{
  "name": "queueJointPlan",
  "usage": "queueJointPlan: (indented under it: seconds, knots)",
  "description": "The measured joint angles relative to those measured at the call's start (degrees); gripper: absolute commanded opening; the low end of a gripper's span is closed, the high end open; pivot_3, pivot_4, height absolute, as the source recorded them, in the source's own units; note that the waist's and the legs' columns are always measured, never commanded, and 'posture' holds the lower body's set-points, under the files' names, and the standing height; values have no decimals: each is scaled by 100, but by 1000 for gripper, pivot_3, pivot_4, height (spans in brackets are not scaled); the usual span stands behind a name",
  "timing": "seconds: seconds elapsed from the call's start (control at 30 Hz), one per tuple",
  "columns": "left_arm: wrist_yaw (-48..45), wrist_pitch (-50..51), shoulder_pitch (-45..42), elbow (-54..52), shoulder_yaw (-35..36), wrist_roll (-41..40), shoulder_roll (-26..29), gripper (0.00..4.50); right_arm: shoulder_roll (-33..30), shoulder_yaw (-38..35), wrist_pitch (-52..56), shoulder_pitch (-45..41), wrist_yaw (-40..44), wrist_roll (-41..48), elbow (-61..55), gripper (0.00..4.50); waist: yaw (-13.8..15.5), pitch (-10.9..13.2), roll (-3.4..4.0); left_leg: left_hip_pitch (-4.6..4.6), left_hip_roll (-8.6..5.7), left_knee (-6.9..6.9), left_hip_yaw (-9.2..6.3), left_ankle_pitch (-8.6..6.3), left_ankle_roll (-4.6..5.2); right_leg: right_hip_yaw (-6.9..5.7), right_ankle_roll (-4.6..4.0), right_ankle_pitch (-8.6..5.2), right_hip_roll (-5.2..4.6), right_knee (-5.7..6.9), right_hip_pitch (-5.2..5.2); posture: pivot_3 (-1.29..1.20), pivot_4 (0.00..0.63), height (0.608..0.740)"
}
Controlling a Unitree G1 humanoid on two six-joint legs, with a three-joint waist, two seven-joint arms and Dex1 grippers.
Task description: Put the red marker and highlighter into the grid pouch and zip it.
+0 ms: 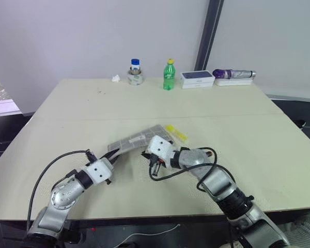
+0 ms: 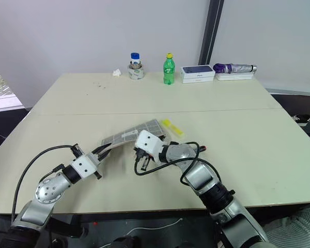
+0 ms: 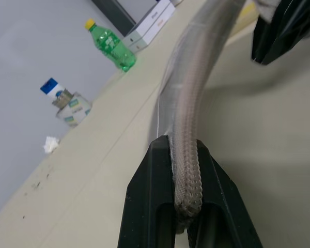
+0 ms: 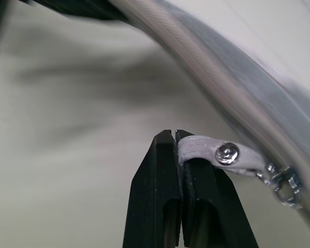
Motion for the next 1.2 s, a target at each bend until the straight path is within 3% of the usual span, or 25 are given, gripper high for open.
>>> queueJointPlan:
  seconds: [0.37,1.03,1.07,1.1,1.2]
  knots:
    - [-9,3,-64,-55,-22,35,38,0,144,258,-899,-260,499,-353,280,62,6,0,0,0,0,0,-3,0,0,-2,0,0,0,-1,1,0,150,740]
    - [9,226,-332,-177,-250,161,-253,0,463,395,-1318,-367,893,-620,631,62,6,0,0,0,-2,1,-3,1,-1,-2,0,0,0,-1,2,0,150,740]
    - [12,225,-331,-177,-250,161,-252,0,448,386,-1340,-367,903,-620,632,592,7,0,0,0,-2,1,-3,1,-1,-2,0,0,0,-1,2,0,150,740]
    - [19,225,-331,-177,-242,161,-250,0,415,386,-1359,-367,923,-619,632,832,7,0,0,0,-2,1,-3,1,-1,-2,0,0,0,-1,2,0,150,740]
    - [27,220,-316,-177,-234,163,-245,0,145,349,-1556,-367,979,-637,631,2368,16,0,0,0,-1,2,-3,1,-1,-2,0,0,-1,-2,3,0,150,740]
